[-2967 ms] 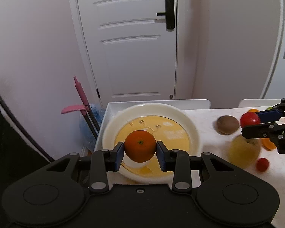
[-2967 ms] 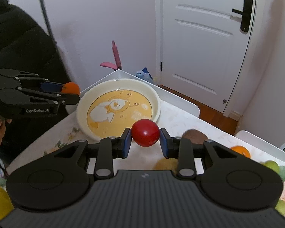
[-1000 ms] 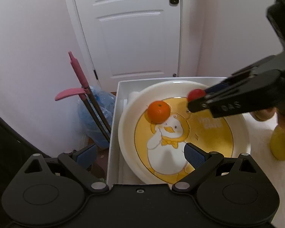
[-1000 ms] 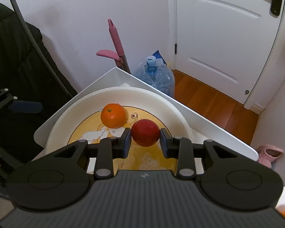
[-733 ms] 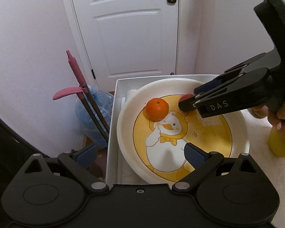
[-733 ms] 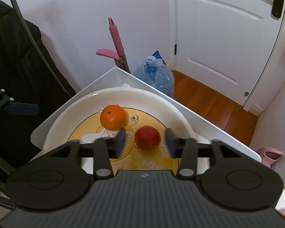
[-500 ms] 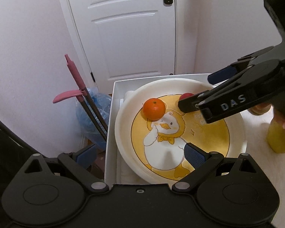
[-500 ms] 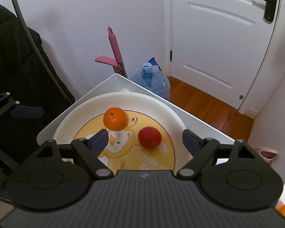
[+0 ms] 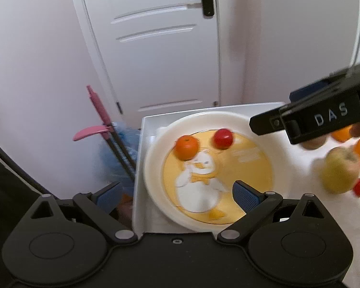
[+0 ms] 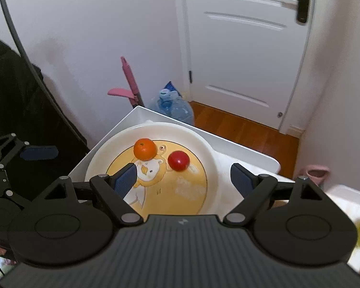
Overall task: Organize fruits
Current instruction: 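Move both open tools back over the remaining fruit, then grasp a red tomato with the left tool while the right tool grasps a small tangerine, then lower the tomato into the duck bowl with the left tool while the right tool carries the tangerine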
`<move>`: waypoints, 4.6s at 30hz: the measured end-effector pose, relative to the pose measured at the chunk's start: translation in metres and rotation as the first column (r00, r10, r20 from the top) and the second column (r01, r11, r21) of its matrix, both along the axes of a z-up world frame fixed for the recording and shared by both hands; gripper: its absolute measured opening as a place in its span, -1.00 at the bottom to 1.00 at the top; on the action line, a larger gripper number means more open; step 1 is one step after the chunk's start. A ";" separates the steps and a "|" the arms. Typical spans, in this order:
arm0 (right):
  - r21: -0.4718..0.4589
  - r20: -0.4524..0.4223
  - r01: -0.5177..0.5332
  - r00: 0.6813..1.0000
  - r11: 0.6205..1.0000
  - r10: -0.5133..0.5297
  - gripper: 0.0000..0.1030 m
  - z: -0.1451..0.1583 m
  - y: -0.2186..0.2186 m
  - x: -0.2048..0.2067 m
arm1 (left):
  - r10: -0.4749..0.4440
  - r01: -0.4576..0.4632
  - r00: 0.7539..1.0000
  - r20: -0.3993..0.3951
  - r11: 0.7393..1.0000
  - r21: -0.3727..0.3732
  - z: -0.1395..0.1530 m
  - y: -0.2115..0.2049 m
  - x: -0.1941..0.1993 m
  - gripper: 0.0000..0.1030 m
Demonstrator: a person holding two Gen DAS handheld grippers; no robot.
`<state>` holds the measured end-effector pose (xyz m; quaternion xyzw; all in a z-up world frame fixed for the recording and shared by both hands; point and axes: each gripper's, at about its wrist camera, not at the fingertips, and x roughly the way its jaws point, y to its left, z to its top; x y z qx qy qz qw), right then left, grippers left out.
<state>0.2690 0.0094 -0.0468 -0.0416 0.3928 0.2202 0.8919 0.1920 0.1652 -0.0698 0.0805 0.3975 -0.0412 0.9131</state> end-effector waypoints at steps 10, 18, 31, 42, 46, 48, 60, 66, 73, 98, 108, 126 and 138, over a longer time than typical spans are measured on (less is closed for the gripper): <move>-0.034 0.086 0.150 0.986 0.988 -0.146 1.00 0.025 -0.033 -0.057 | 0.002 -0.002 0.998 0.062 1.000 -0.001 0.026 -0.014 -0.026 0.94; -0.016 0.084 0.259 0.963 0.966 -0.257 1.00 0.033 -0.079 -0.092 | -0.006 0.006 0.993 0.121 1.000 -0.001 0.043 -0.035 -0.052 0.94; -0.013 0.093 0.296 0.951 0.955 -0.293 1.00 0.024 -0.184 -0.147 | 0.027 -0.018 0.990 0.135 0.998 -0.063 0.054 -0.093 -0.097 0.94; -0.046 0.074 0.280 0.958 0.959 -0.276 1.00 -0.019 -0.256 -0.161 | 0.052 -0.043 0.985 0.163 0.997 -0.059 0.030 -0.170 -0.124 0.94; -0.028 0.070 0.281 0.958 0.959 -0.278 1.00 -0.041 -0.276 -0.157 | 0.066 -0.060 0.984 0.163 0.997 -0.046 0.007 -0.201 -0.121 0.93; -0.023 0.071 0.284 0.957 0.959 -0.282 1.00 -0.051 -0.284 -0.154 | 0.060 -0.055 0.985 0.163 0.998 -0.034 -0.005 -0.216 -0.117 0.91; 0.012 0.081 0.286 0.955 0.958 -0.286 1.00 -0.090 -0.305 -0.142 | 0.009 -0.006 0.994 0.107 0.999 -0.034 -0.062 -0.269 -0.089 0.24; 0.017 0.066 0.272 0.960 0.962 -0.273 0.96 -0.100 -0.304 -0.138 | 0.007 -0.004 0.994 0.108 1.000 -0.026 -0.069 -0.279 -0.078 0.05; 0.020 0.054 0.263 0.963 0.964 -0.264 0.78 -0.107 -0.302 -0.133 | 0.001 0.002 0.996 0.090 0.999 -0.032 -0.076 -0.286 -0.071 -0.24; -0.005 0.077 0.266 0.961 0.964 -0.265 0.05 -0.115 -0.288 -0.109 | 0.019 -0.015 0.996 0.086 0.999 -0.041 -0.071 -0.268 -0.085 -0.26; 0.012 0.100 0.253 0.962 0.967 -0.253 0.04 -0.089 -0.278 -0.120 | 0.054 -0.049 0.992 0.117 0.998 -0.048 -0.051 -0.252 -0.098 -0.26; 0.053 0.133 0.133 0.981 0.990 -0.139 0.04 -0.008 -0.203 -0.130 | 0.165 -0.155 0.972 0.167 0.985 -0.071 0.023 -0.187 -0.122 -0.26; 0.082 0.118 0.090 0.988 0.993 -0.099 0.04 0.015 -0.122 -0.108 | 0.183 -0.176 0.970 0.163 0.983 -0.058 0.048 -0.112 -0.096 -0.26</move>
